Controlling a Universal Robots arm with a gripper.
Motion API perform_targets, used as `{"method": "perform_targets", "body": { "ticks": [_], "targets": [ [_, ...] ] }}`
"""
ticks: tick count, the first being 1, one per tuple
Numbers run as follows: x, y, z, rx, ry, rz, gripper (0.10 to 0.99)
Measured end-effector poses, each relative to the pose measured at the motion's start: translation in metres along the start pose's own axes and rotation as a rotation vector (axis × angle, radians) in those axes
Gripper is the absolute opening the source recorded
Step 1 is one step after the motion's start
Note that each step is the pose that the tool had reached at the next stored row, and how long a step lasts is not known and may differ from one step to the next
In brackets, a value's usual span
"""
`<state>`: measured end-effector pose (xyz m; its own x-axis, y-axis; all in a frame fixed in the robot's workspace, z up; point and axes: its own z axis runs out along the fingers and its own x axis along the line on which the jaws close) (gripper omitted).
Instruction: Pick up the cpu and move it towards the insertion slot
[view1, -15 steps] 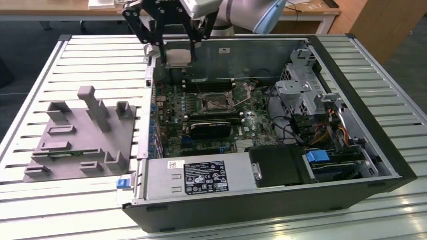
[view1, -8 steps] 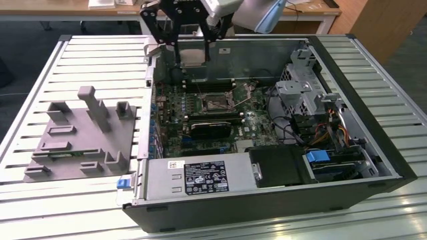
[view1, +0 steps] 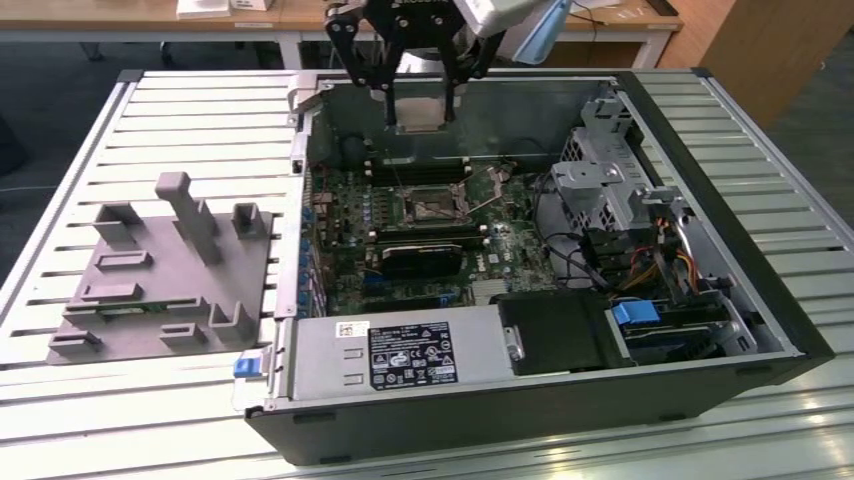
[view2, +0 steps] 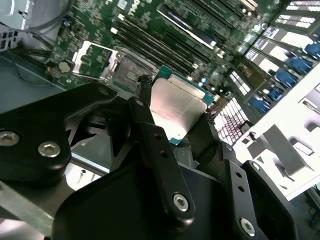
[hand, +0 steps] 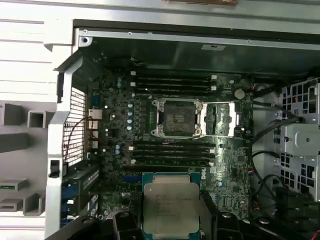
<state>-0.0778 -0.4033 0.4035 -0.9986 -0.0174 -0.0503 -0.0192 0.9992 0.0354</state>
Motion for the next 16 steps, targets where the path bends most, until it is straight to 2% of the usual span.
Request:
{"method": "perform_targets", "body": {
  "ticks": [7, 16],
  "targets": [
    [-0.0229, 0.0, 0.0015, 0.0, 0.0, 0.0, 0.541],
    [-0.0375, 0.0065, 0.0072, 0.0, 0.0008, 0.0, 0.541]
  ]
}}
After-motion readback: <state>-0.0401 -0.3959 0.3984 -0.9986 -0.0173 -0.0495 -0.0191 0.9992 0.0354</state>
